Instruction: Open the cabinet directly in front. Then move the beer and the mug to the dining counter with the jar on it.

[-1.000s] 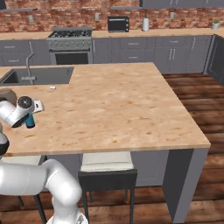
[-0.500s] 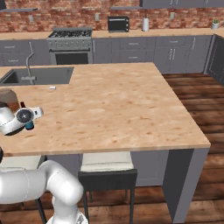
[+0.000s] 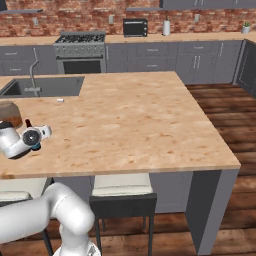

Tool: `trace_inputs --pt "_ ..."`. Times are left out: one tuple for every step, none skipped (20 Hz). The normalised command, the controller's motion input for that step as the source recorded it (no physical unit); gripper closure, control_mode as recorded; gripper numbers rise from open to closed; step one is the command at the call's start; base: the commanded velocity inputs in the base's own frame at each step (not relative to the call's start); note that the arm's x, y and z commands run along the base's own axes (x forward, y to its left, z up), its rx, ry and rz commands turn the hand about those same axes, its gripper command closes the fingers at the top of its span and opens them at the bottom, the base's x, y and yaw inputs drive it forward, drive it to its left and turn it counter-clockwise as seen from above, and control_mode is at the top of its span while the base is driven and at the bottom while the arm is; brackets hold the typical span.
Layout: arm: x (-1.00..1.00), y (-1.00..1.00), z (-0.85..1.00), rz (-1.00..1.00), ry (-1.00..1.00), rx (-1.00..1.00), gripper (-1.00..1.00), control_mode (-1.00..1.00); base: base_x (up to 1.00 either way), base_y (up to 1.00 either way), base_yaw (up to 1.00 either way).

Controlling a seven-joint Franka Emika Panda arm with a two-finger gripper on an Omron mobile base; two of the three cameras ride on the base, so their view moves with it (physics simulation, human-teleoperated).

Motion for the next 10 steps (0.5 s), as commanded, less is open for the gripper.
trace_inputs --pt "0.0 0.0 0.0 0.0 0.0 0.0 -1.0 -1.0 0.0 0.0 0.0" --pt "0.0 0.0 0.0 0.0 0.0 0.0 -1.0 -1.0 0.0 0.0 0.0" --pt "0.0 0.0 0.0 0.0 0.0 0.0 -1.0 -1.0 0.0 0.0 0.0" --pt "0.0 0.0 0.0 0.0 0.0 0.0 -1.0 -1.0 0.0 0.0 0.0" --pt "0.0 0.0 0.0 0.0 0.0 0.0 -1.0 -1.0 0.0 0.0 0.0" --pt "0.0 0.0 0.0 0.0 0.0 0.0 -1.0 -1.0 0.0 0.0 0.0" --pt "0.0 0.0 0.0 0.0 0.0 0.0 -1.0 -1.0 0.0 0.0 0.0" --pt "0.0 0.0 0.0 0.0 0.0 0.0 -1.0 -1.0 0.0 0.0 0.0" --pt "0.0 0.0 0.0 0.0 0.0 0.0 -1.0 -1.0 0.0 0.0 0.0" --pt "0.04 0.0 0.0 0.0 0.0 0.0 -1.0 -1.0 0.0 0.0 0.0"
